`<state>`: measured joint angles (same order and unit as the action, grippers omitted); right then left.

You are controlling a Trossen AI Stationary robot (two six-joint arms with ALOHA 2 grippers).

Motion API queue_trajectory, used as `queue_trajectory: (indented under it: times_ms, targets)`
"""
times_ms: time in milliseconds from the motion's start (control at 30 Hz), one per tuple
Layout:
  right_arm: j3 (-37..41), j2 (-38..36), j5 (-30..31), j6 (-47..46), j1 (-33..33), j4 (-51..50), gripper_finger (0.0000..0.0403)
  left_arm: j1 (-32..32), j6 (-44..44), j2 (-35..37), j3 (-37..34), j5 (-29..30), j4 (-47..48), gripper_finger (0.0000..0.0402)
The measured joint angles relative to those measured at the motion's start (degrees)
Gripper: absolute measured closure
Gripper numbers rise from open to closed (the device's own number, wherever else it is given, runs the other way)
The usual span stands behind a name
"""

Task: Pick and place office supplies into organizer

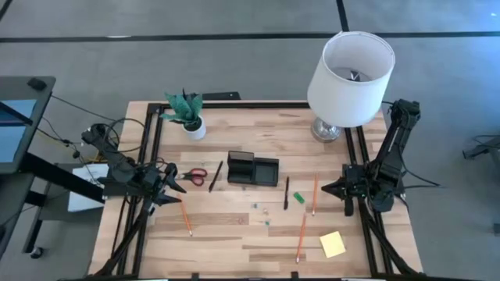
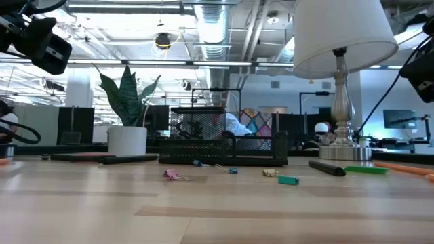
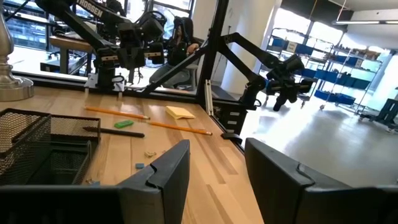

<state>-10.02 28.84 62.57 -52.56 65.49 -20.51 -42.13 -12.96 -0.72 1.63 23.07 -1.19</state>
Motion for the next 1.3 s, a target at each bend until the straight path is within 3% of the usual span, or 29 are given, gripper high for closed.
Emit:
queue_trajectory:
  times_ms: [867, 1000, 1300]
  targets:
    - [0.00, 0.00, 0.76, 0.00, 0.00, -0.02, 0.0403, 0.00, -0.16, -0.01, 0.00, 0.02, 0.00, 0.0250]
    - [0.00, 0.00, 0.48, 0.16, 0.00, -0.20, 0.0403, 0.00, 0.20, -0.01, 0.00, 2.64, -0.04, 0.0250]
    - [0.00, 0.01, 0.28, 5.90, 0.00, -1.75, 0.0403, 0.05, -3.89, -0.01, 0.00, 3.03, -0.07, 0.0250]
